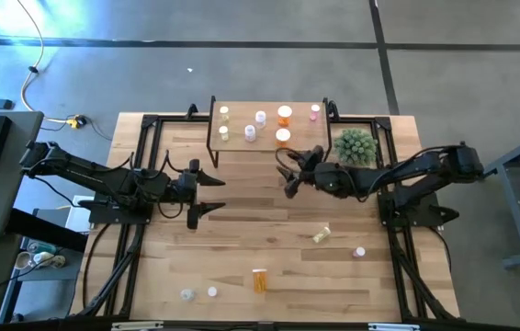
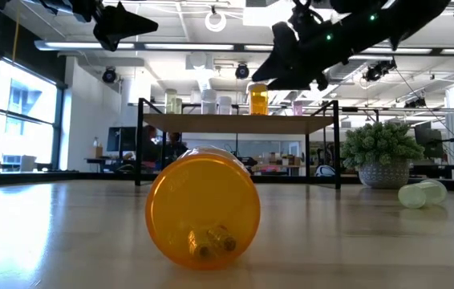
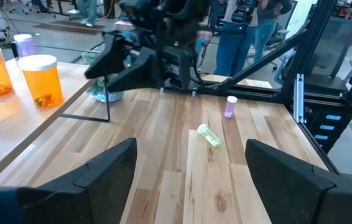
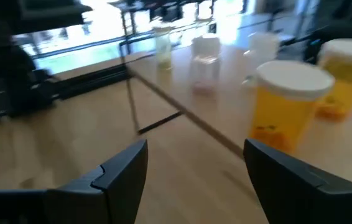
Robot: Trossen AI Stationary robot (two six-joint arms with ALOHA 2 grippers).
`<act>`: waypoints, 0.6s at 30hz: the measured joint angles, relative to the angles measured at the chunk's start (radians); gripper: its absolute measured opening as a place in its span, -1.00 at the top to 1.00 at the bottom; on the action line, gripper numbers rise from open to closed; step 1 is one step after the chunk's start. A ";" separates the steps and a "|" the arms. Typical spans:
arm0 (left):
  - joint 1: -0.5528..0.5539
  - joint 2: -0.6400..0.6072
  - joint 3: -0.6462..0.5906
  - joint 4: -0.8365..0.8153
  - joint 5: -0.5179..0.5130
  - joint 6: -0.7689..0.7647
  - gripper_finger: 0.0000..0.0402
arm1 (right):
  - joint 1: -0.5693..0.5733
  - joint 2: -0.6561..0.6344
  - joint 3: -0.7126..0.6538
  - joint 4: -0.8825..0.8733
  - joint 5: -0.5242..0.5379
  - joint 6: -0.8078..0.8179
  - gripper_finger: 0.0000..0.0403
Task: Pick and place medicine bottles onto shelf by color
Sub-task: Put the top orange pill bottle aligned with the other orange pill bottle on the shelf
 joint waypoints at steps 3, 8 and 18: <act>0.000 0.000 0.000 0.000 0.000 0.000 -0.45 | -0.071 -0.007 0.000 -0.033 -0.184 -0.013 -0.28; 0.000 0.000 0.000 -0.001 0.000 0.000 -0.45 | -0.179 -0.008 0.000 -0.035 -0.370 -0.047 -0.28; 0.000 0.000 0.000 -0.001 0.000 0.000 -0.45 | -0.279 -0.008 0.000 -0.035 -0.486 -0.087 -0.28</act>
